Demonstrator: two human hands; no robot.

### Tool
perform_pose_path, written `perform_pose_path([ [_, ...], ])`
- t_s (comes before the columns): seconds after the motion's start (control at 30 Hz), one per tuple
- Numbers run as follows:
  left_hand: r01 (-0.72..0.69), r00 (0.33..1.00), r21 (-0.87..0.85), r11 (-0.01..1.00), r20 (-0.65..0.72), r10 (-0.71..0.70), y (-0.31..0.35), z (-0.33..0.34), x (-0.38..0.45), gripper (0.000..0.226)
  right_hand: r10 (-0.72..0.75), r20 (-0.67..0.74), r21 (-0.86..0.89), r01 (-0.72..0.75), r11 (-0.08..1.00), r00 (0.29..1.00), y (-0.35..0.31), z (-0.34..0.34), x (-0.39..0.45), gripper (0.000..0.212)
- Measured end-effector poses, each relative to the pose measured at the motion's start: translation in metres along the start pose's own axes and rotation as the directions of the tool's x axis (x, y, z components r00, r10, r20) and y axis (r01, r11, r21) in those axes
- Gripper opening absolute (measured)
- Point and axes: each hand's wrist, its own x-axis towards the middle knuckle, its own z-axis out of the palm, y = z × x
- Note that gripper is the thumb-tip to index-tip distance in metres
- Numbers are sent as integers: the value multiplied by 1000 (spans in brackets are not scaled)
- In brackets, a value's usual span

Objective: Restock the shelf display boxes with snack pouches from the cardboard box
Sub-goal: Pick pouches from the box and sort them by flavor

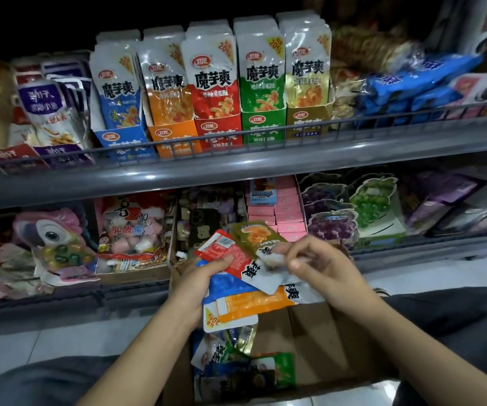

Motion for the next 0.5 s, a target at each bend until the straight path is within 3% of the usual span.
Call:
perform_pose_path([
  [0.1, -49, 999, 0, 999, 10, 49, 1, -2, -4, 58, -37, 83, -189, 53, 981, 996, 2, 5, -5, 30],
  [0.2, -61, 998, 20, 998, 31, 60, 2, -2, -9, 63, -55, 118, -318, 90, 944, 992, 4, 8, -3, 26],
  [0.27, -74, 996, 43, 996, 61, 71, 3, 1, -13, 54, -92, 134, -348, 134, 928, 987, 4, 10, -2, 30],
  [0.37, -114, 991, 60, 992, 78, 110, -3, 8, -17, 22, -87, 150, -352, 135, 926, 985, 1, 16, -1, 35],
  [0.47, -160, 987, 78, 984, 0, 160, -9, 14, -18, 18, -18, -17, -285, 12, 959, 1000, -1, 23, 0, 22],
  [0.5, -187, 982, 83, 979, -21, 189, -9, 15, -18, 19, -4, -95, -284, -23, 959, 995, -1, 25, 2, 26],
])
